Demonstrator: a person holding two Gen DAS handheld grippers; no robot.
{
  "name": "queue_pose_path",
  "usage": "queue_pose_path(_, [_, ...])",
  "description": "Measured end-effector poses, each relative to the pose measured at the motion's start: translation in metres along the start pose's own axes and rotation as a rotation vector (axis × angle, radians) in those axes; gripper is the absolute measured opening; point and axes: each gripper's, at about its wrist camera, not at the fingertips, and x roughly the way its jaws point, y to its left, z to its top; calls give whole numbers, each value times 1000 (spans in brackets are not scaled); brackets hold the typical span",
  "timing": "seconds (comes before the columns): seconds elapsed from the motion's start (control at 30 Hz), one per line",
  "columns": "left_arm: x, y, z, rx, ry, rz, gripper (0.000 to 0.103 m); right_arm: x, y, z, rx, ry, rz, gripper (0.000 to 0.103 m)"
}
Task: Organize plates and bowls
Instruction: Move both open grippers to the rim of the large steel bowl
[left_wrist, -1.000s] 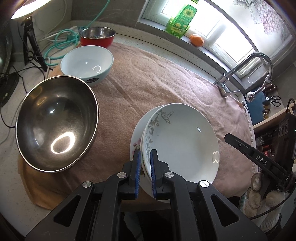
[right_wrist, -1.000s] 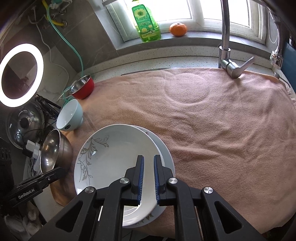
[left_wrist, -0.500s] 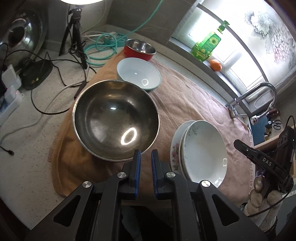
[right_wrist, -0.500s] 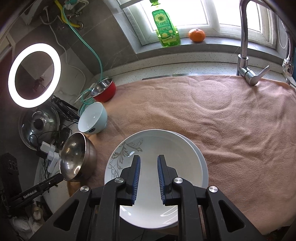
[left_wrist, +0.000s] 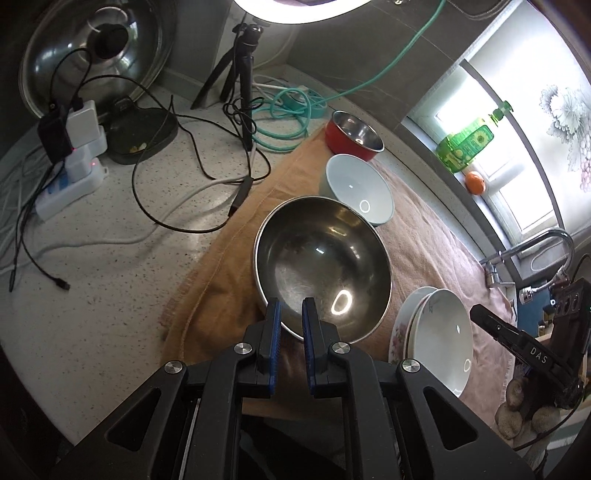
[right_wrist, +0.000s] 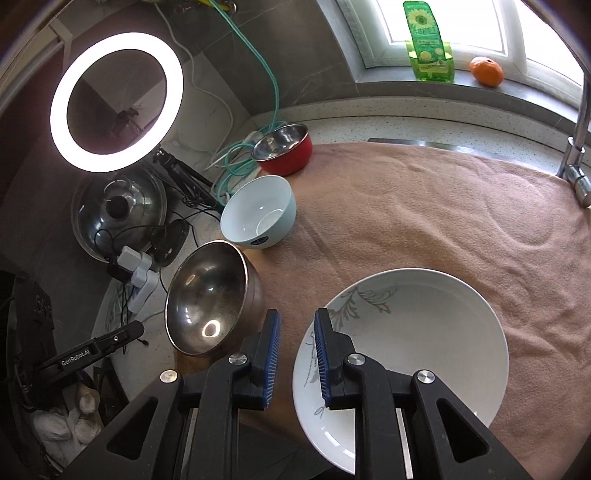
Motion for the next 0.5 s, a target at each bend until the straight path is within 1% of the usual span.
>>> queue_pose_path(0.07, [1,2,3,-5,-9,27,10,6,6,5,-24,13,18,18])
queue_pose_path(0.17, [4,7,7,-29,-11,33,10,15,12,9,-47,35,39,18])
queue_pose_path(0.2, [4,8,9,-29,-13,36,12,17,14,11,-56,40,43,18])
queue_pose_path(0.23, [5,9,11,-29,-15,42,18,20,16,12,-64,44,41,18])
queue_pose_path(0.3, [7,10,17,-27,-11,37,19,25,17,13,-59,53,38,18])
queue_pose_path(0.43, [15,7,29,33,5,39,19,34,20,16,-29,63,38,18])
queue_pose_path(0.5, [19,9,36,51,14,28,19,38,23,16,-18,56,30,18])
